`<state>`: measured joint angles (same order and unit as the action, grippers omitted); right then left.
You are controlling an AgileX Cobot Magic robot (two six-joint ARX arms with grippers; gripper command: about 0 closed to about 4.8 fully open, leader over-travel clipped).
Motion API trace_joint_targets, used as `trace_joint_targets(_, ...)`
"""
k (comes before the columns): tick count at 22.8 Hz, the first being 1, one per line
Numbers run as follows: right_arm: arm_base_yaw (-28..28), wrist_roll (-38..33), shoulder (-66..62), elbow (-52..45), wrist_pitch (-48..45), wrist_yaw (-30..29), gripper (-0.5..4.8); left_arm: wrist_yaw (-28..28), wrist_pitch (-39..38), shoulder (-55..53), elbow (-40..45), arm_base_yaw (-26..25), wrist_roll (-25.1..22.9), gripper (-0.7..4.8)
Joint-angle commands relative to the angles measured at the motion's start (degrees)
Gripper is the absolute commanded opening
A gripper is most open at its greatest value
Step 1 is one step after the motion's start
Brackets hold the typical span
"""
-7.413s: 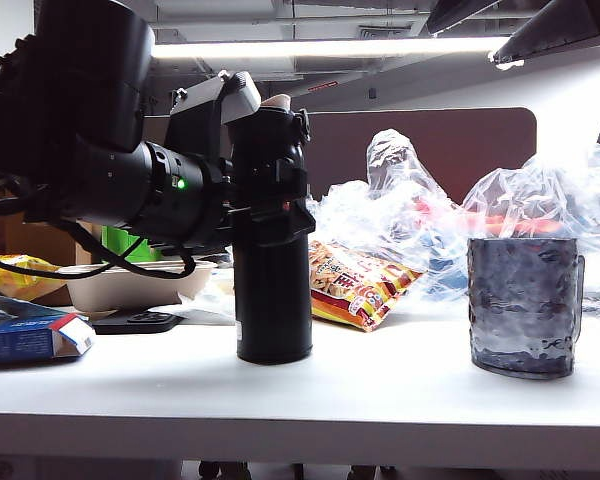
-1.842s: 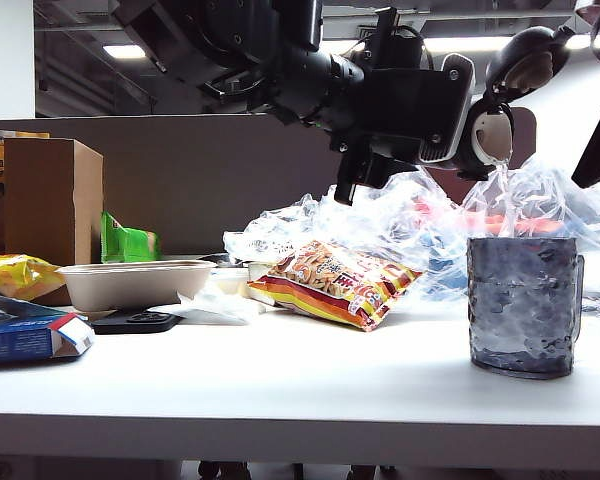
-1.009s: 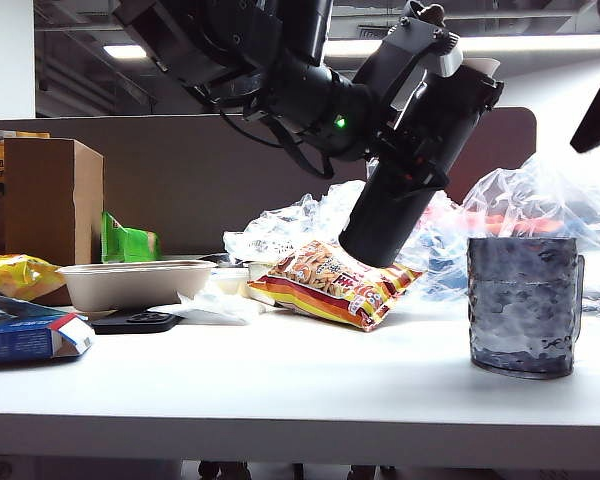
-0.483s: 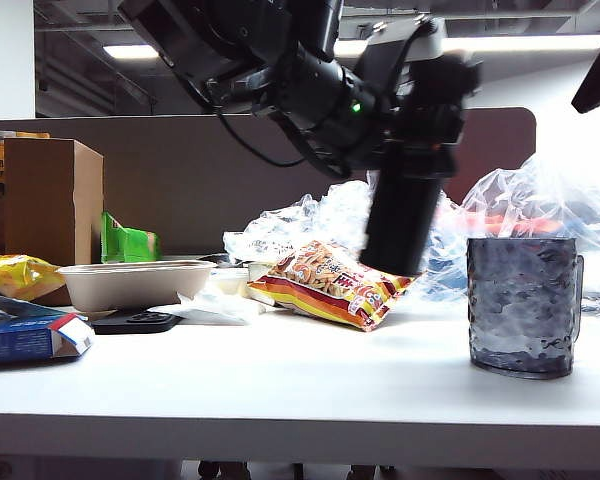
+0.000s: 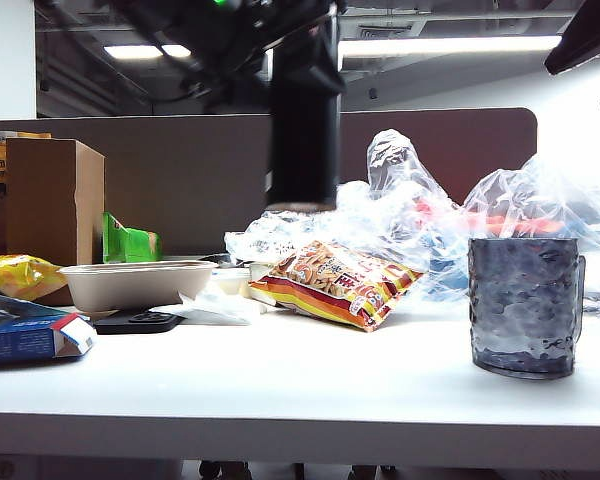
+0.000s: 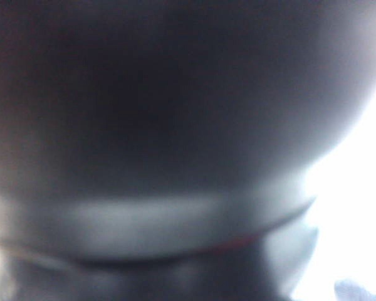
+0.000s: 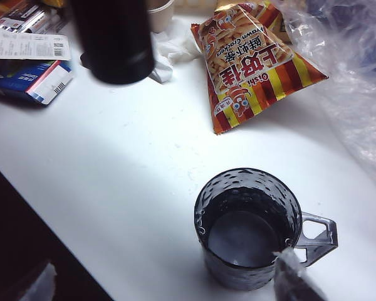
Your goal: Pick up the black thermos, pour some water into the cup, then place the black thermos back on the table.
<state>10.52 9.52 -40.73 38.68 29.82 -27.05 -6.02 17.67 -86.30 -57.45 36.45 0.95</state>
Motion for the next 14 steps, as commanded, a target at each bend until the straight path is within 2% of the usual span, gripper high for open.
trace_joint_targets(1,0.8,-0.3,-1.9,0.3,-2.3,-3.1,4.79,0.3,16.4,3.5,10.2,-0.3,-0.1,-0.05)
trace_joint_targets(2,2.2,-0.3,-2.8,0.3,-2.8,-2.8,4.79,1.4,19.5,3.5,12.4,-0.4,-0.4,-0.05)
trace_joint_targets(4,7.4,-0.4,-5.8,0.3,-5.5,-0.9,4.79,5.1,22.4,3.0,17.0,-0.7,-4.1,-0.05)
trace_joint_targets(6,11.5,-0.6,-8.8,0.3,-7.9,1.3,4.79,5.1,23.2,2.7,19.1,-2.1,-4.4,-0.05)
trace_joint_targets(7,14.5,-1.0,-10.9,0.3,-9.3,4.3,4.79,4.8,28.6,1.2,21.8,-3.4,-3.8,-0.05)
trace_joint_targets(9,15.8,-2.1,-12.5,0.3,-11.7,4.4,4.79,4.6,36.2,-1.9,23.4,-4.8,-3.5,-0.05)
trace_joint_targets(12,15.8,-2.4,-12.8,0.3,-14.0,4.5,4.79,1.2,40.4,-6.5,23.4,-4.8,-2.4,-0.05)
trace_joint_targets(14,15.7,-2.4,-12.9,0.3,-13.8,5.1,4.79,1.2,42.9,-9.2,23.4,-4.8,-0.4,-0.05)
